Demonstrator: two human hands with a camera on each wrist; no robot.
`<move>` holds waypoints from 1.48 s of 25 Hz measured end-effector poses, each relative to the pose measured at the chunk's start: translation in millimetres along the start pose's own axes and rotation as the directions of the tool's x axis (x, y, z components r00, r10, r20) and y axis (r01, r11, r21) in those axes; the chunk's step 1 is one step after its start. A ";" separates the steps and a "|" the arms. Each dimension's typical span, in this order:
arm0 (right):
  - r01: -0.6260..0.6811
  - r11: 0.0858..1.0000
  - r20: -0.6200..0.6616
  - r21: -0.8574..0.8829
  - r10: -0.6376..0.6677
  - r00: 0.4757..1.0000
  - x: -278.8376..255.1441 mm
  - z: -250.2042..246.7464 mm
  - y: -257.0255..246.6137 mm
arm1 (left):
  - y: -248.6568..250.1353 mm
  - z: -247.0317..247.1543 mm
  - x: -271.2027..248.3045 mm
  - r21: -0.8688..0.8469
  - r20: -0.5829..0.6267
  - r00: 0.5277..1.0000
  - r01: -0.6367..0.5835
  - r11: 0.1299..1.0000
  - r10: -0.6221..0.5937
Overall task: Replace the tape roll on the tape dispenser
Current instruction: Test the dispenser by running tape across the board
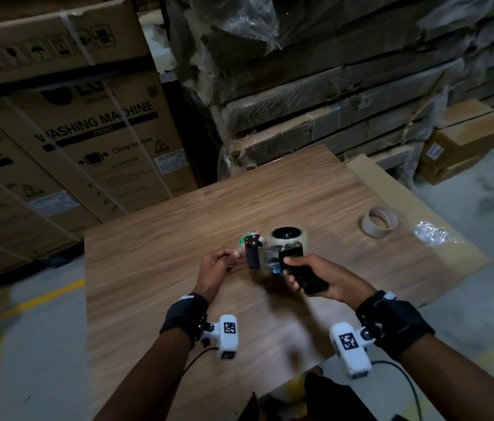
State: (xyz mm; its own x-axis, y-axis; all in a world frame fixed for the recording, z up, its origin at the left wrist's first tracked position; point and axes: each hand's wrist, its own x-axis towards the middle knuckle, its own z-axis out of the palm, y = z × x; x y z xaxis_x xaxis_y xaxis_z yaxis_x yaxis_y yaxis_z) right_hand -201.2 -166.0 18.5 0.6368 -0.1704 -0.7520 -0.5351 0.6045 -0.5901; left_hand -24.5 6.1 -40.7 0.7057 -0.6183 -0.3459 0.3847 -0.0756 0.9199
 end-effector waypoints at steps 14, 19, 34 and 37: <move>0.261 0.854 -0.313 -0.450 -0.425 0.849 7.4 -6.5 34.6 | -18.3 16.9 27.9 0.766 0.311 0.920 -0.391 0.511 0.238; 0.232 0.712 -0.355 -0.663 -0.572 0.739 20.3 -8.7 57.4 | -28.9 18.8 30.7 0.844 0.398 0.865 -0.476 0.247 0.306; 0.096 0.404 -0.244 -0.910 -0.706 0.665 33.2 6.7 122.6 | -69.7 -0.1 25.8 0.876 0.481 0.845 -0.454 -0.163 0.234; 0.088 0.415 -0.258 -0.906 -0.703 0.663 33.6 9.7 124.2 | -69.7 5.1 25.3 0.877 0.480 0.845 -0.450 -0.170 0.238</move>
State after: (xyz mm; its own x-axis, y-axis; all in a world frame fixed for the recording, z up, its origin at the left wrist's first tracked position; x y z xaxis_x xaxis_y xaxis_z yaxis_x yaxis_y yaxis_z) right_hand -240.9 -89.1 -77.2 0.6552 -0.7383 -0.1599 -0.6690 -0.4688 -0.5768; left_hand -36.4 -8.3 -112.7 0.4022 -0.9154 0.0151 -0.9045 -0.3947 0.1613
